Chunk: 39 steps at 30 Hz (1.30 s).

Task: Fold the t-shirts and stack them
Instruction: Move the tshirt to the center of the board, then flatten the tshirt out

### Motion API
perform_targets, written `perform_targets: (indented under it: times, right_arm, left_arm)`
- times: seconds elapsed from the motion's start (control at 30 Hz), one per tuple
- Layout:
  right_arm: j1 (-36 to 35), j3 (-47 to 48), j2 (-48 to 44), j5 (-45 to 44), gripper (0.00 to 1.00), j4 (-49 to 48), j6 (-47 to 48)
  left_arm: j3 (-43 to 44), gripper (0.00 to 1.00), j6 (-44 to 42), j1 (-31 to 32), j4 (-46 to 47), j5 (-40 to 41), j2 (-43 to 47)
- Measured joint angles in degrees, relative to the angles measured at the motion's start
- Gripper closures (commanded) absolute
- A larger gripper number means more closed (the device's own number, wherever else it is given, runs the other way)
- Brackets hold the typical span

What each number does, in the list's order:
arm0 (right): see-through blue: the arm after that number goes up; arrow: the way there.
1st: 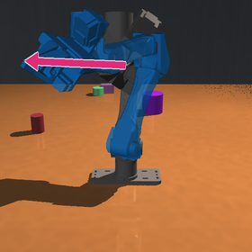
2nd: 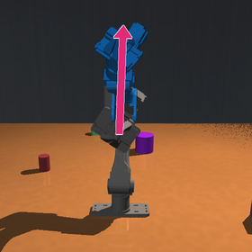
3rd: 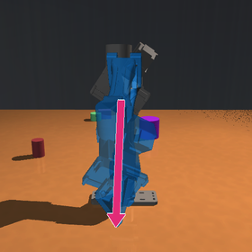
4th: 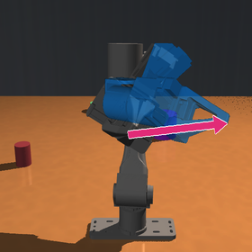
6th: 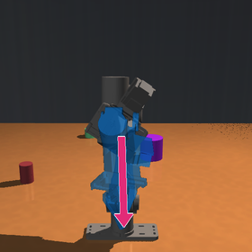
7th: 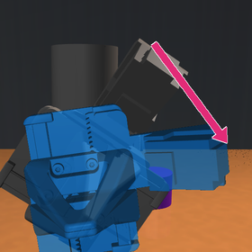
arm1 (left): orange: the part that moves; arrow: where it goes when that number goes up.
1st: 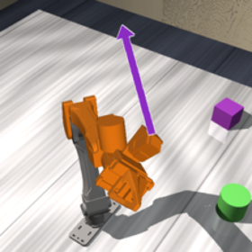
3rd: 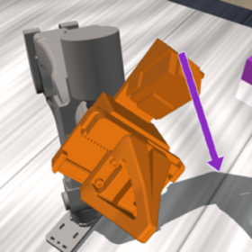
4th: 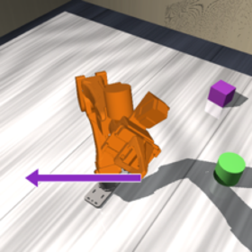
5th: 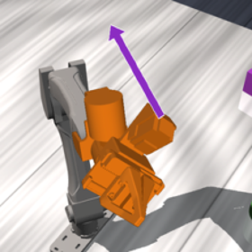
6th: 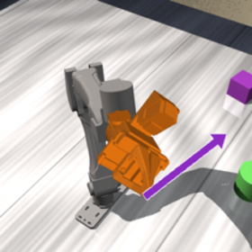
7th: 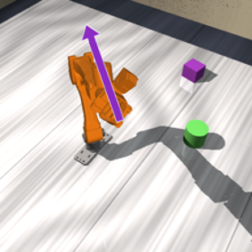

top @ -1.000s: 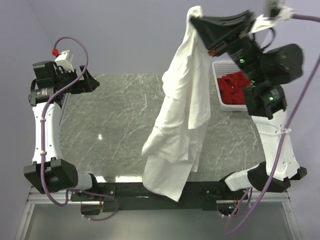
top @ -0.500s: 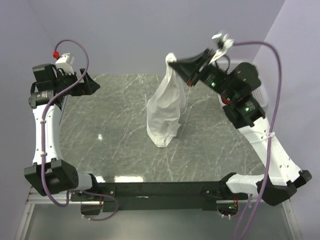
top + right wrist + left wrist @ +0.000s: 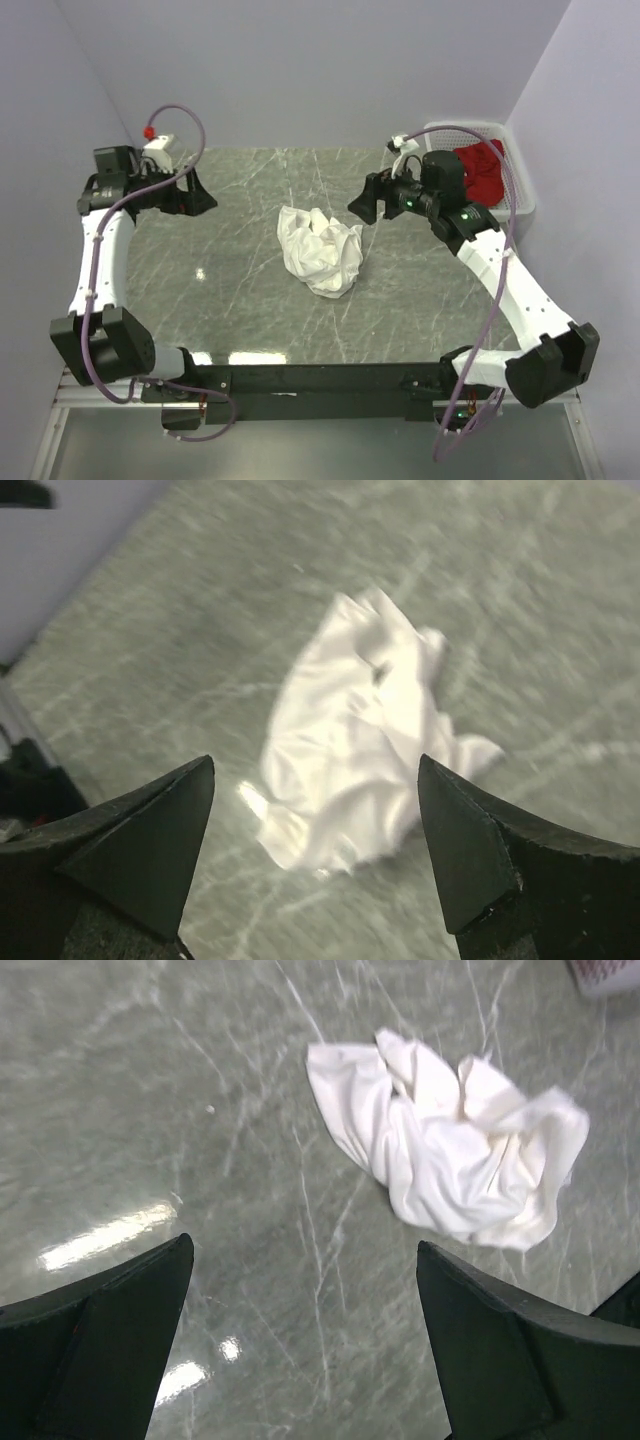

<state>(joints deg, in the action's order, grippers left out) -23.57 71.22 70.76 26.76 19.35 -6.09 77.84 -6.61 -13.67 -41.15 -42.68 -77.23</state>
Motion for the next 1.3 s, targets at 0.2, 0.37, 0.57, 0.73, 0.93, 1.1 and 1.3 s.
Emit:
perform_targets:
  times: [0.2, 0.37, 0.57, 0.73, 0.93, 1.1, 1.3]
  right_arm:
    - [4.68, -1.84, 6.86, -0.17, 0.14, 5.2, 4.68]
    - [5.86, -2.89, 16.06, 1.11, 0.13, 6.75, 5.77]
    - [6.23, 0.35, 23.8, 6.69, 0.08, 7.48, 3.8]
    - [6.01, 3.98, 25.83, 11.47, 0.07, 7.5, 1.84]
    - [3.43, 5.01, 26.32, 13.86, 0.06, 9.07, 1.03]
    - [-0.13, 6.16, 28.79, 11.85, 0.26, 11.26, 2.38]
    - [0.5, 8.41, 31.01, 7.26, 1.0, 14.84, 4.85]
  left_arm:
    - [-0.92, 0.02, -3.1, 10.75, 0.07, 5.55, -9.44]
    - [7.54, 0.06, -3.21, 19.89, 0.02, 11.1, -25.59]
    - [22.82, 0.08, -1.49, 24.81, 0.46, 13.84, -43.56]
    - [25.97, 0.08, 1.57, 25.4, 0.85, 12.48, -48.78]
    - [25.49, 0.09, 5.51, 25.75, 3.5, 9.05, -49.18]
    - [22.75, 0.33, 9.46, 26.71, 6.29, 7.54, -49.35]
    - [23.08, 1.0, 11.19, 26.73, 5.51, 6.95, -51.54]
